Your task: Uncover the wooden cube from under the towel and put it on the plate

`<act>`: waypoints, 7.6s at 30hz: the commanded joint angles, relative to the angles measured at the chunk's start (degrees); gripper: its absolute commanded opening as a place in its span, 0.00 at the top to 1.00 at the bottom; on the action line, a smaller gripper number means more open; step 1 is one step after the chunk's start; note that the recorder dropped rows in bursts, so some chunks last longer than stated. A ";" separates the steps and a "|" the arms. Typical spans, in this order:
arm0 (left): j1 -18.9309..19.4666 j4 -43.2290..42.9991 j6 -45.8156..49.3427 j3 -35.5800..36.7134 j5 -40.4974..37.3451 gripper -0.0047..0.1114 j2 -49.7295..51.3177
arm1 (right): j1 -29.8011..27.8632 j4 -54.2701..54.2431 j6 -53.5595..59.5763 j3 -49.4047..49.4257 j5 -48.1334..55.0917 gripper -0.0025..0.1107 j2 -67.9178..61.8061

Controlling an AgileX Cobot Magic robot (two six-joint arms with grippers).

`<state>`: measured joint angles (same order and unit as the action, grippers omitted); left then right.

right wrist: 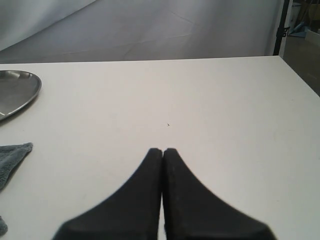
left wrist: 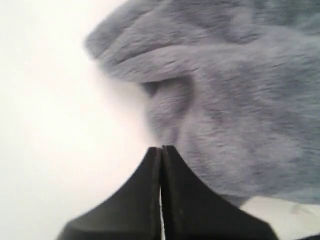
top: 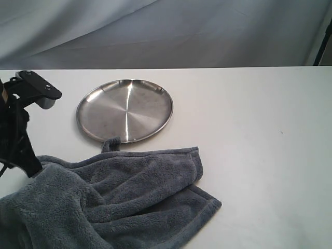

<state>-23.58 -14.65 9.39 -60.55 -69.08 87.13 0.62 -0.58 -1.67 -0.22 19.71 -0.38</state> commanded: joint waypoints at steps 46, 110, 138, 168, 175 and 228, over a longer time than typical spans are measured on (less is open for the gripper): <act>-7.32 -19.82 -20.22 5.56 7.58 0.96 -1.72 | -0.01 0.58 -0.17 0.22 -0.12 0.98 0.38; -7.32 -2.36 -11.33 5.66 11.67 0.49 -1.72 | -0.01 0.58 -0.18 0.22 -0.12 0.98 0.38; -7.32 -6.88 -13.36 6.72 -0.88 0.13 -1.72 | -0.01 0.58 -0.17 0.22 -0.12 0.98 0.38; -7.32 10.04 -2.88 15.32 10.49 0.93 -1.72 | -0.01 0.58 -0.05 0.22 -0.12 0.98 0.38; -7.32 10.04 -2.85 12.33 7.20 0.96 -1.99 | -0.01 0.58 -0.05 0.22 -0.12 0.98 0.38; -7.32 10.87 -4.72 13.78 35.68 0.96 -40.83 | -0.01 0.58 -0.02 0.22 -0.12 0.98 0.38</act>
<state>-30.67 -3.90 5.22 -46.70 -39.59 46.71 0.62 -0.58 -1.67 -0.22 19.71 -0.38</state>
